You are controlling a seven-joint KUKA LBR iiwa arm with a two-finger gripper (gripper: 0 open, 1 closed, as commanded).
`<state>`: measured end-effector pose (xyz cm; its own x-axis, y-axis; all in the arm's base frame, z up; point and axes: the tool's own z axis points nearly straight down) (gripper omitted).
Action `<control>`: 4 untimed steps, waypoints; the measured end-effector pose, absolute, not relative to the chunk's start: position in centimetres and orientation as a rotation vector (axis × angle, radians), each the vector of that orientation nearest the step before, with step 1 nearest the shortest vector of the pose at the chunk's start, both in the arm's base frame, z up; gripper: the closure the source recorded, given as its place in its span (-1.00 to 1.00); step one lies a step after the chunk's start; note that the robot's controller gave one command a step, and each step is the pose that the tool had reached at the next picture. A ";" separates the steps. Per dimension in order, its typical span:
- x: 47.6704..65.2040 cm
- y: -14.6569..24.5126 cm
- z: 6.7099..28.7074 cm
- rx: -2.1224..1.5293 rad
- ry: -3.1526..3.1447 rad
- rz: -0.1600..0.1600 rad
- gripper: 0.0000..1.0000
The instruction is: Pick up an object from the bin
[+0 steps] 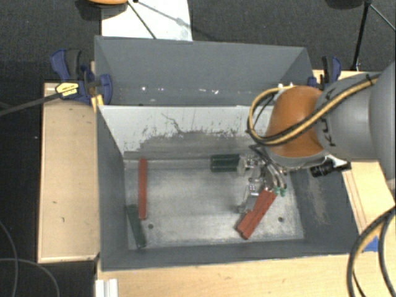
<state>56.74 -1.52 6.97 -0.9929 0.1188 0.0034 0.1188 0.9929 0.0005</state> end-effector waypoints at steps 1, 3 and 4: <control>53.5 -4.8 7.6 -0.089 -3.145 -0.006 -1.00; 49.0 -10.0 7.4 0.725 -3.076 -0.003 1.00; 49.0 -10.0 7.4 0.724 -3.076 -0.003 1.00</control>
Offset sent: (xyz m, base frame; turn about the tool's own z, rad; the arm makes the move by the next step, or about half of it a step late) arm -0.0545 -0.0630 0.0003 -0.1921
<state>49.03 -10.00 7.40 -0.8949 -0.4458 -0.0183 -0.4459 0.8951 -0.0025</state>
